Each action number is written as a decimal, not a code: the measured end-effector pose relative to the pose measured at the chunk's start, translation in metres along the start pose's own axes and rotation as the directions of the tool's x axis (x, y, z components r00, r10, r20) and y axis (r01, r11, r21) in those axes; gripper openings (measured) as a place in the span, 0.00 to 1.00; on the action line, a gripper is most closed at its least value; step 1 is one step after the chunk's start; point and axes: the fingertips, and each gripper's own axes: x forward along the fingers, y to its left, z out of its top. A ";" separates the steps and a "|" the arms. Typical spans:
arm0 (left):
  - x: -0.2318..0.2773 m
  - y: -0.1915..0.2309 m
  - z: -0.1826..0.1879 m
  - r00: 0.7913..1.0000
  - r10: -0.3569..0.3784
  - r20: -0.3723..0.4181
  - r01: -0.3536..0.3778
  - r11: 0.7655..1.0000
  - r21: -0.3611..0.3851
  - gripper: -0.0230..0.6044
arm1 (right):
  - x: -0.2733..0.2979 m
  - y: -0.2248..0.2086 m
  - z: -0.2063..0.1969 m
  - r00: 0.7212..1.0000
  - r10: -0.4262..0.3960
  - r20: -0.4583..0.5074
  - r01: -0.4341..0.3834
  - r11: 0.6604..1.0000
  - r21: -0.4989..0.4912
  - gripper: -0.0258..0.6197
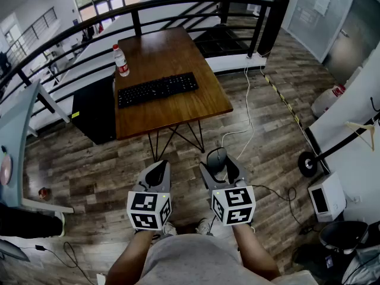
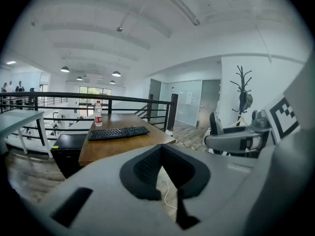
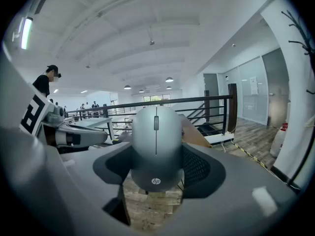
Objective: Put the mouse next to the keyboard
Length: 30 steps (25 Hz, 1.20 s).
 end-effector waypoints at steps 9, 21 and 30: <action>0.017 -0.019 -0.001 1.000 0.013 0.000 -0.013 1.000 -0.004 0.03 | -0.001 -0.019 -0.004 0.999 0.038 -0.006 -0.038 0.999 0.011 0.51; 0.042 -0.041 0.001 0.997 0.072 -0.003 -0.072 0.997 -0.008 0.03 | 0.010 -0.040 -0.003 0.991 0.134 -0.013 -0.134 0.991 -0.005 0.51; 0.069 -0.019 0.010 0.995 0.103 0.004 -0.103 0.994 -0.033 0.03 | 0.046 -0.049 0.005 0.986 0.166 -0.025 -0.166 0.986 -0.015 0.51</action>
